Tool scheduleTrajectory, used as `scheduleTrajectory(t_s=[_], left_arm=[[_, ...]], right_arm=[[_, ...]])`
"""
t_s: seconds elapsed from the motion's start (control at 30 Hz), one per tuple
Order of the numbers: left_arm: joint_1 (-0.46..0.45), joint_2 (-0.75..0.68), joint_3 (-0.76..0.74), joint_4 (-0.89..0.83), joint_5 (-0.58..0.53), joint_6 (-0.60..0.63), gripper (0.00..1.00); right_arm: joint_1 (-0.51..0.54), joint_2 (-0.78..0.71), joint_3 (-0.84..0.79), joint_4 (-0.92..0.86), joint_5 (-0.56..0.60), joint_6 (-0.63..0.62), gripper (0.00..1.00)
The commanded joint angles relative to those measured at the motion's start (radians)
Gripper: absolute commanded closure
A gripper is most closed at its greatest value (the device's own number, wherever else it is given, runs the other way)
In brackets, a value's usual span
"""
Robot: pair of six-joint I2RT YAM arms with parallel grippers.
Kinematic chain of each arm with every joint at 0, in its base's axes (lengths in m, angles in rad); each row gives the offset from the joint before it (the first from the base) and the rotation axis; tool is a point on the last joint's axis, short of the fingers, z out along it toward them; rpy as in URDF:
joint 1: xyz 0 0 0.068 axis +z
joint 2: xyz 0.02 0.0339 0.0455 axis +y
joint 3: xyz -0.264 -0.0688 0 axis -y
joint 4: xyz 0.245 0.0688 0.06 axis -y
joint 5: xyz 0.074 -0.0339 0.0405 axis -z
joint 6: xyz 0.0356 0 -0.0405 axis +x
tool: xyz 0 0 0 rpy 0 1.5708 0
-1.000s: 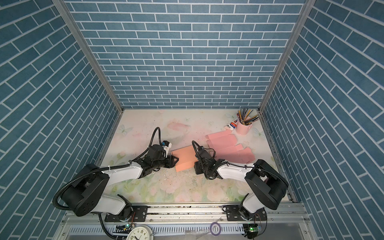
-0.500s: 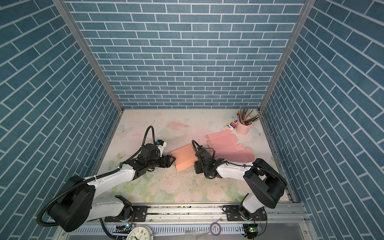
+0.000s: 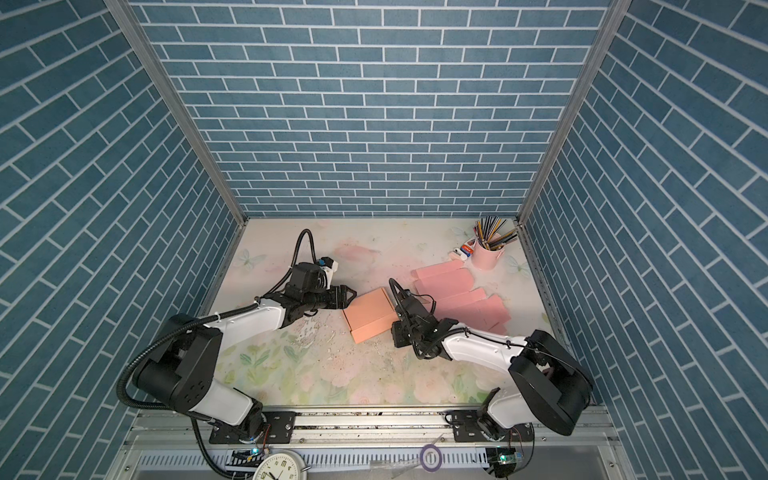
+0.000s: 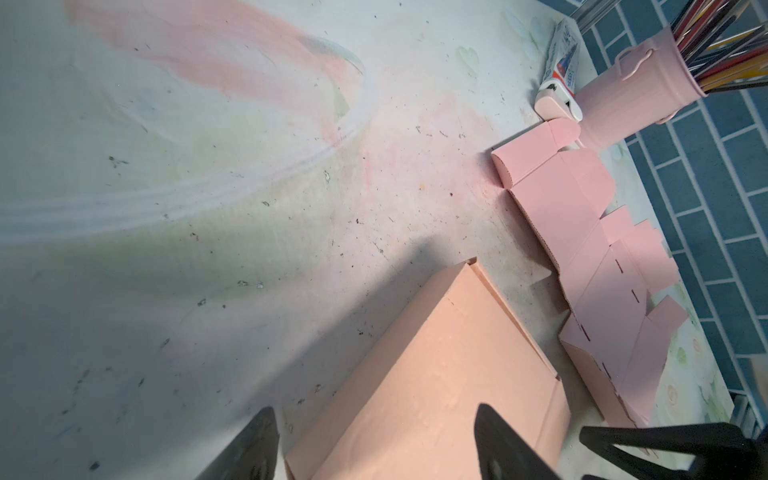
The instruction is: Fold the paper box
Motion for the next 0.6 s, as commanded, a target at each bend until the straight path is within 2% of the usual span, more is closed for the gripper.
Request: scheduleTrajectory(t_s=[0.0,0.2,0.57], left_arm=[[0.003,0.022,0.03,0.029,0.027,0.017,0.24],[0.004,0.053,0.042,0.034,0.027,0.021,0.24],[0.003,0.088,0.045,0.05,0.061,0.018,0.27]], right_arm=[[0.011,-0.029,0.02,-0.074,0.021,-0.024,0.64],[0.035,-0.029,0.1,-0.108,0.044,-0.046,0.65],[0.039,0.082,0.168,-0.096,0.036,-0.079,0.67]])
